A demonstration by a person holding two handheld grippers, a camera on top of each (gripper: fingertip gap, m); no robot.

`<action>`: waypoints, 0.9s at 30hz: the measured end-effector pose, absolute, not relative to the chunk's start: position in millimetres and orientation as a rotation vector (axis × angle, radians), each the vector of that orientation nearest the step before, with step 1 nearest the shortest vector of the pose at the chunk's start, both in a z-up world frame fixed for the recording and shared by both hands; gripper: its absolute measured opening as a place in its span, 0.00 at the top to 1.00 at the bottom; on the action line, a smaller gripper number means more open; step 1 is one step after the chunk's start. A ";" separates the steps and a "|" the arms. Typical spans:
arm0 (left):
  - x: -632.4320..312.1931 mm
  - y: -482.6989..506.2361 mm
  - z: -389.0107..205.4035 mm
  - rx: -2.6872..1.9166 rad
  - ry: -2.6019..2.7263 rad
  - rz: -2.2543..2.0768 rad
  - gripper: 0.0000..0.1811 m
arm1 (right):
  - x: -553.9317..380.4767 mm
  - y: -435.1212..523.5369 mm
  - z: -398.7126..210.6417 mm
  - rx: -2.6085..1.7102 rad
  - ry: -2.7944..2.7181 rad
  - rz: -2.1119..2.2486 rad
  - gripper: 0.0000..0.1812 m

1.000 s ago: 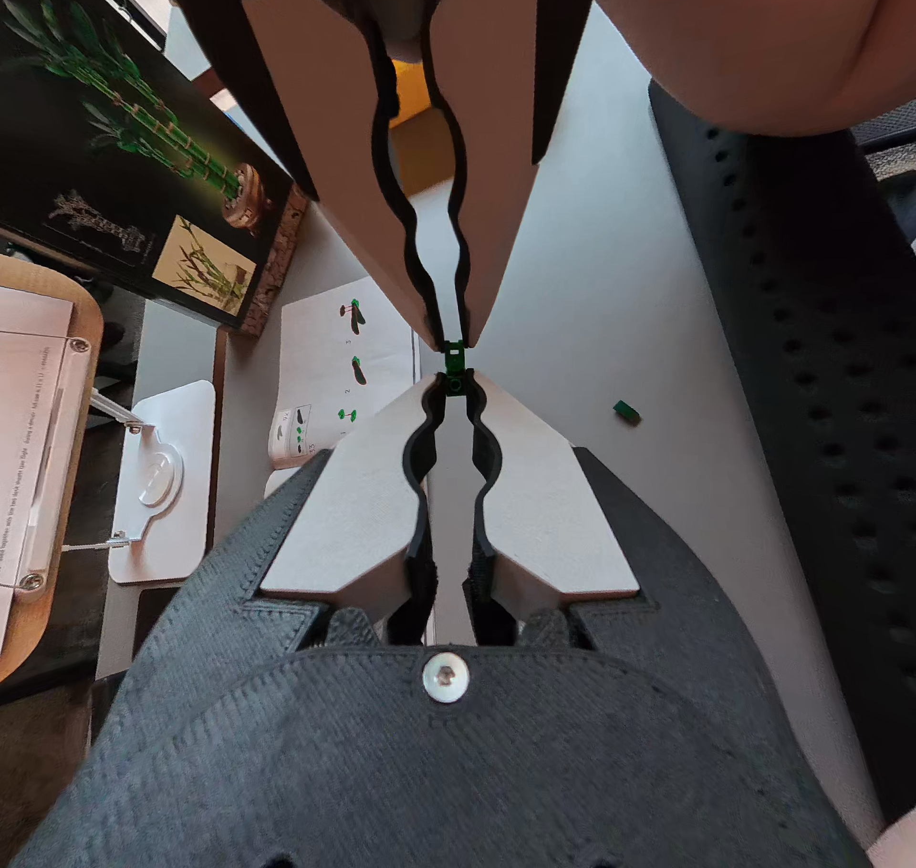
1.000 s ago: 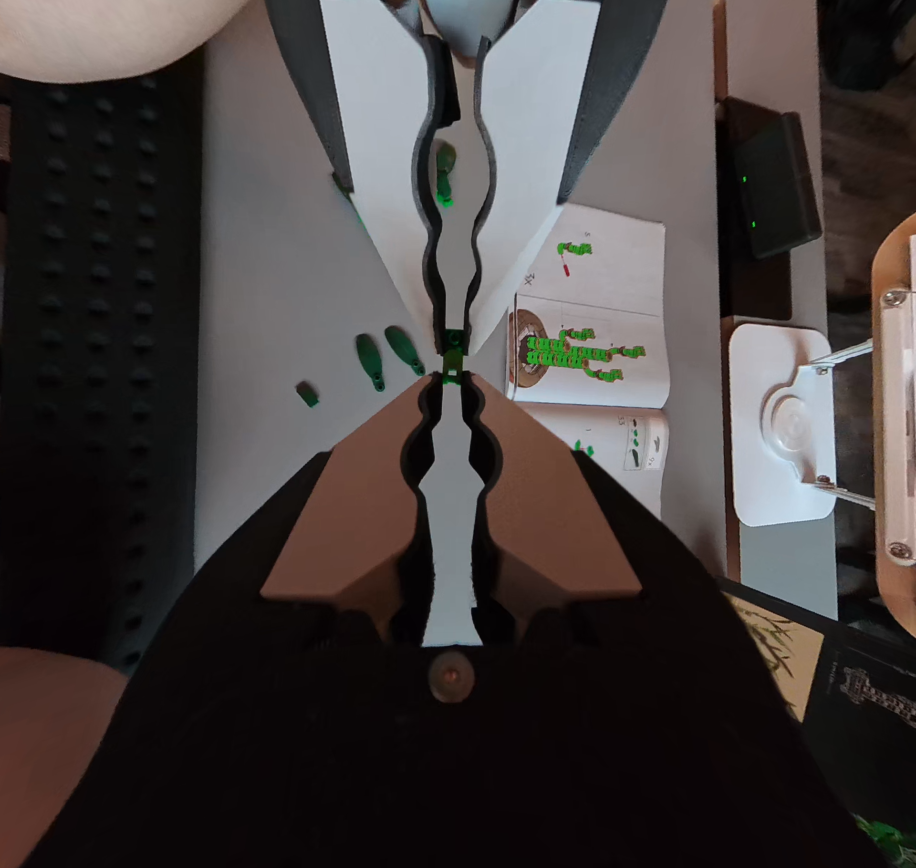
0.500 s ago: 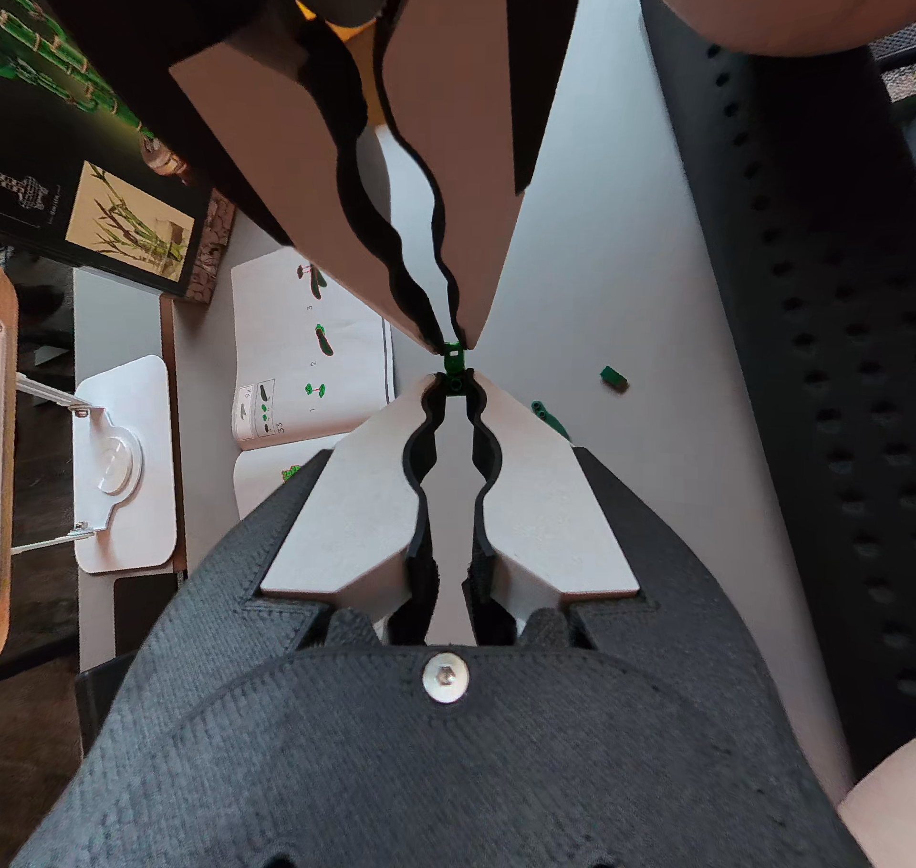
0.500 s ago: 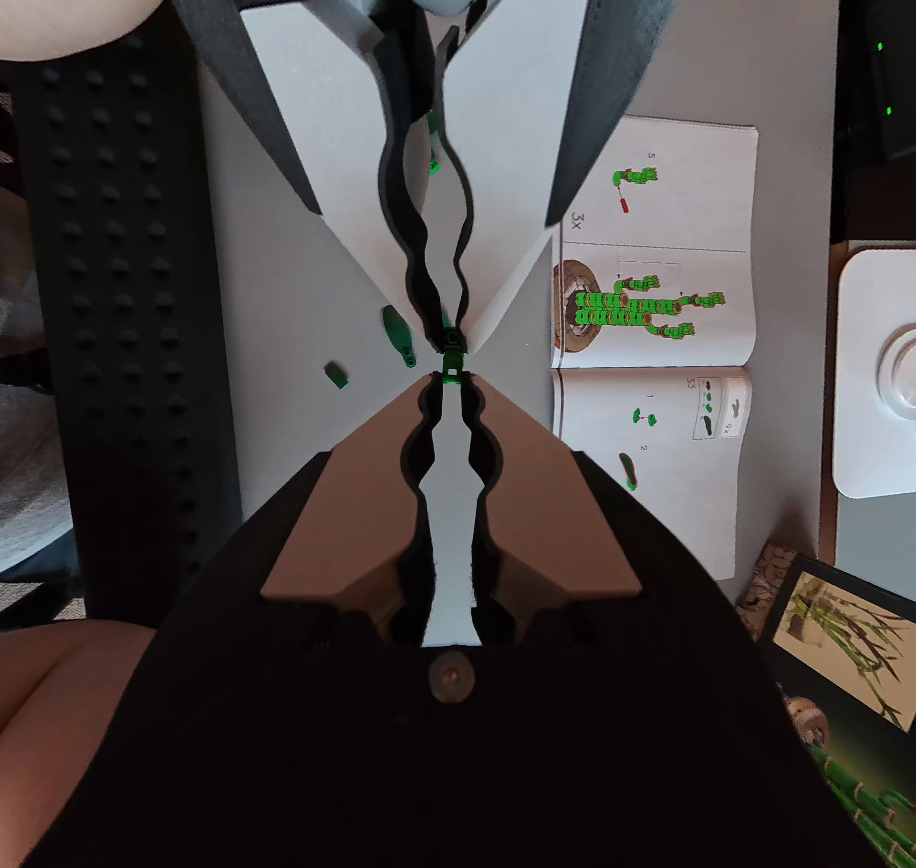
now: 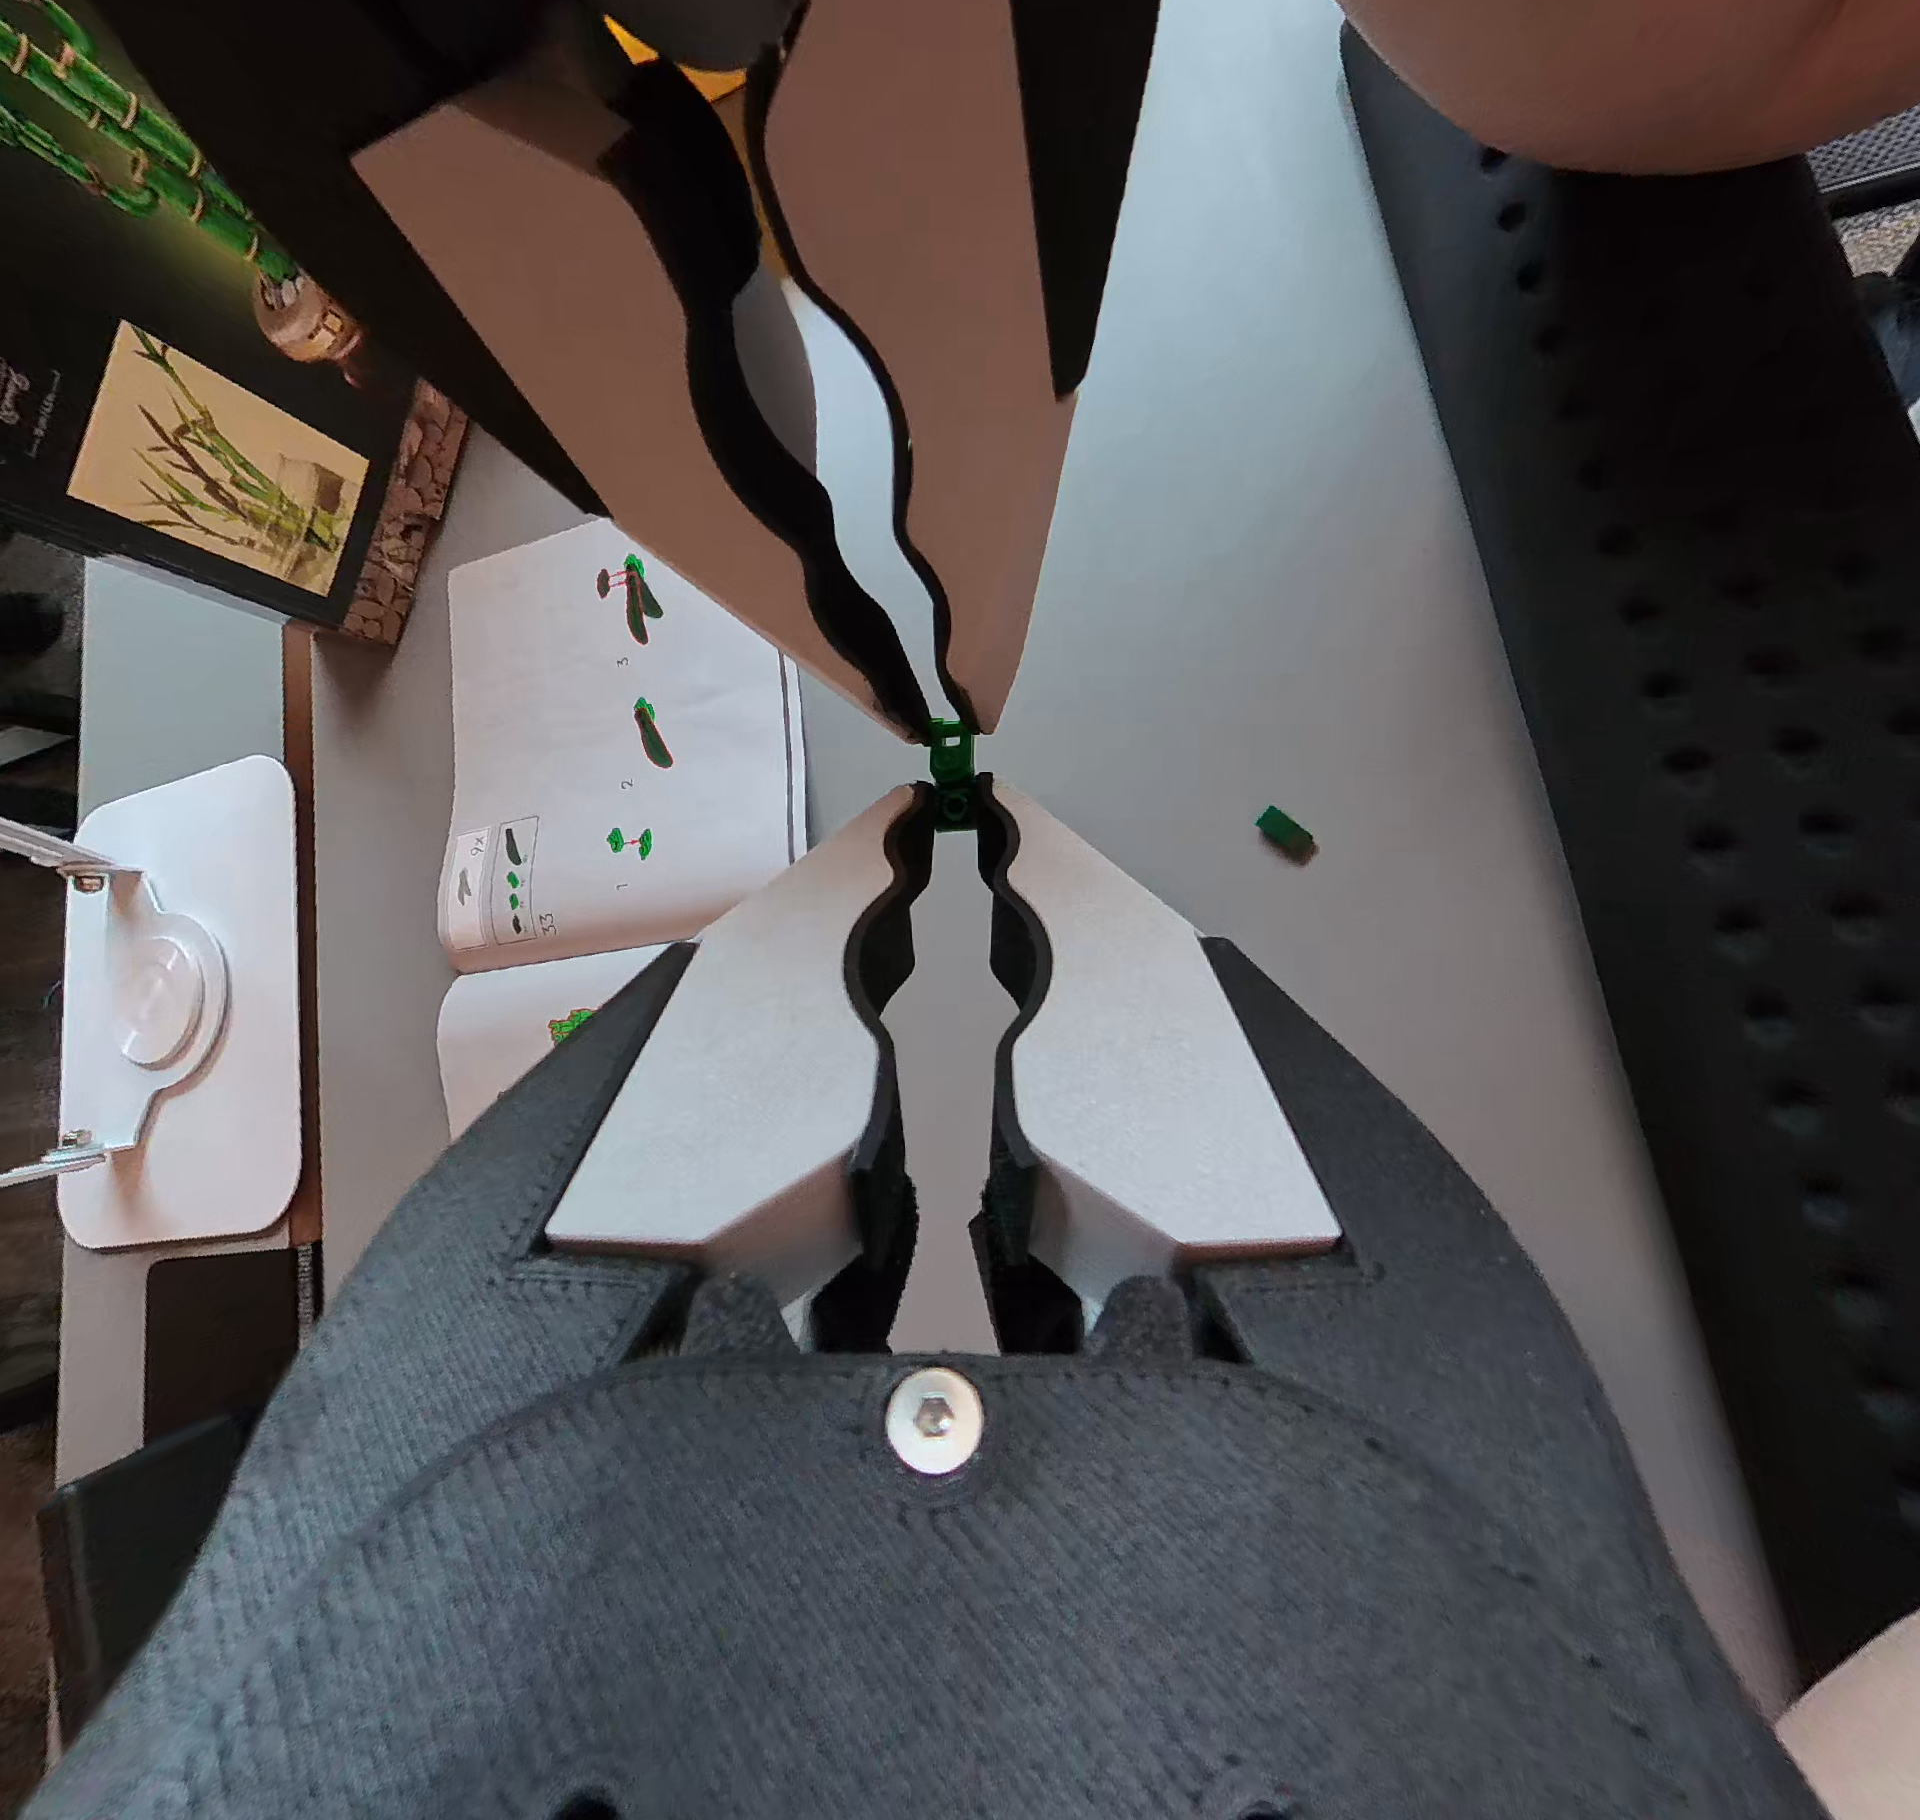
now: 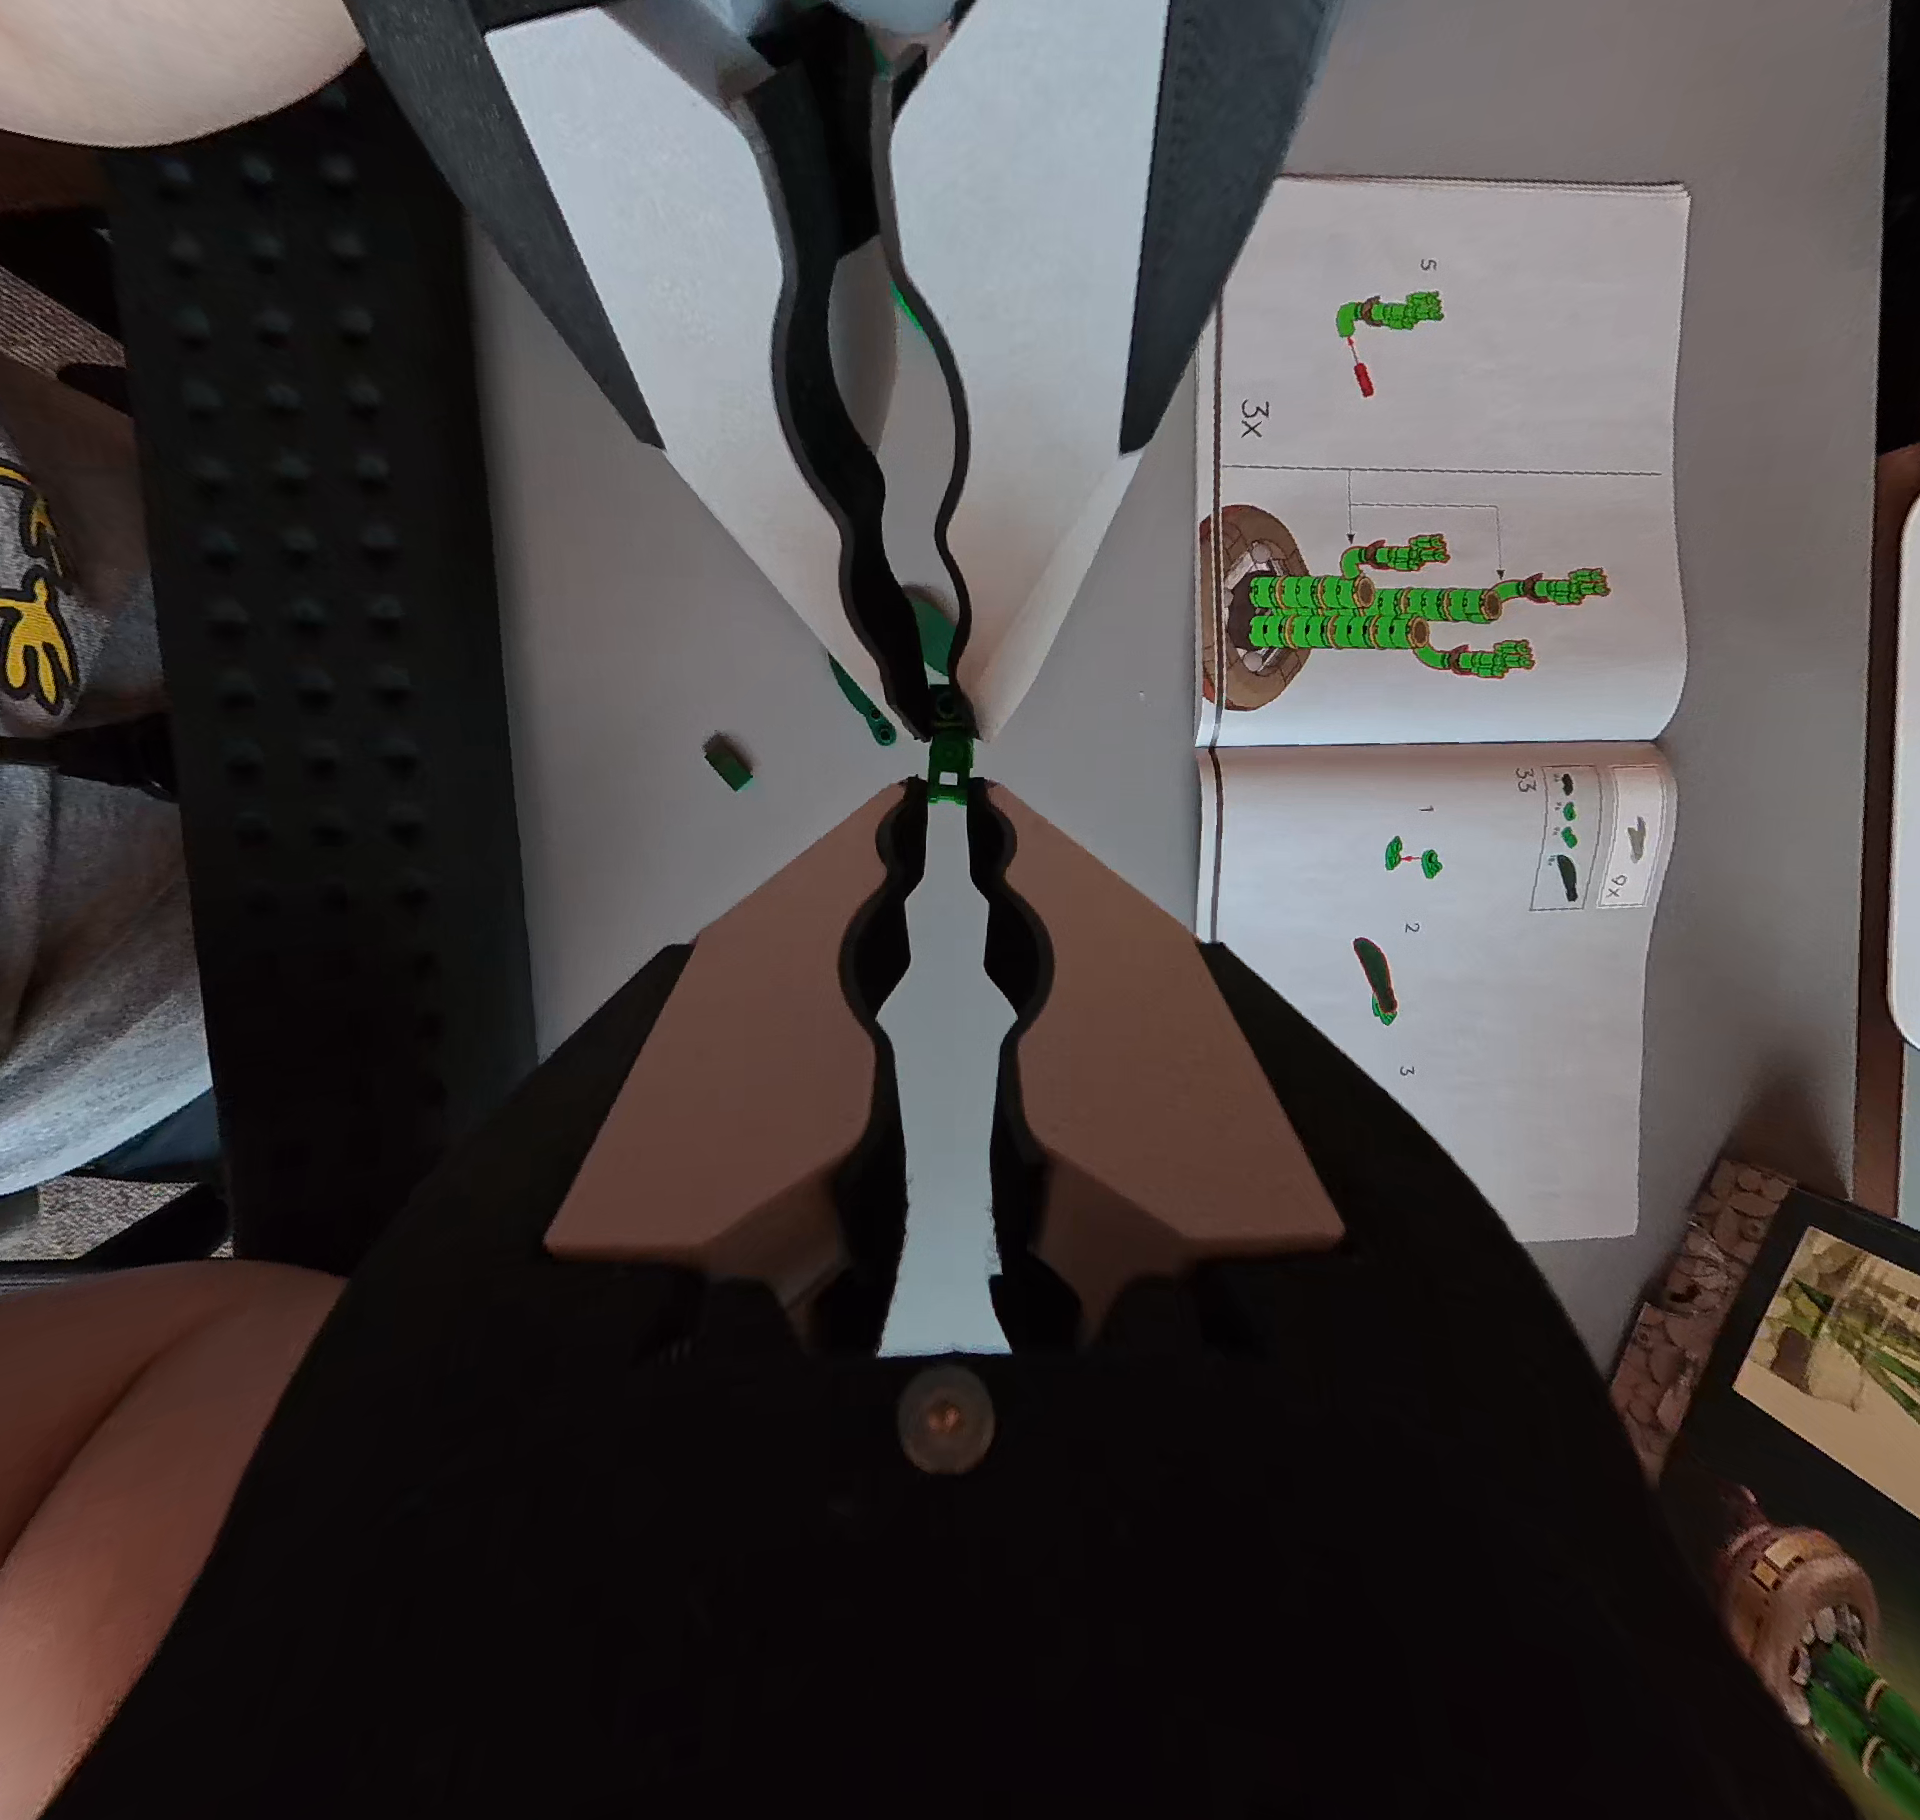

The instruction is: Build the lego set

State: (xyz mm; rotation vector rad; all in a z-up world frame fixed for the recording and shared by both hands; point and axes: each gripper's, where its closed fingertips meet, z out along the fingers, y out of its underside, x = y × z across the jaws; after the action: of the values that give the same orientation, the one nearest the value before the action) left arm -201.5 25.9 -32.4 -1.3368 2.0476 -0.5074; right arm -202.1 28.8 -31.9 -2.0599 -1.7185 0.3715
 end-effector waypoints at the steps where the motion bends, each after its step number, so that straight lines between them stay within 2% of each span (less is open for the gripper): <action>1: -200.7 26.8 -33.1 -1.346 2.043 -0.508 0.97 | -201.3 29.8 -32.4 -2.056 -1.721 0.365 0.97; 27: -196.0 30.4 -27.0 -1.334 1.994 -0.502 0.97 | -197.3 33.5 -26.2 -1.988 -1.710 0.374 0.96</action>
State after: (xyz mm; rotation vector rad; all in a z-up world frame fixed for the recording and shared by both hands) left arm -196.0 30.4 -27.0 -1.3337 1.9941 -0.5022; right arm -197.3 33.5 -26.2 -1.9878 -1.7099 0.3737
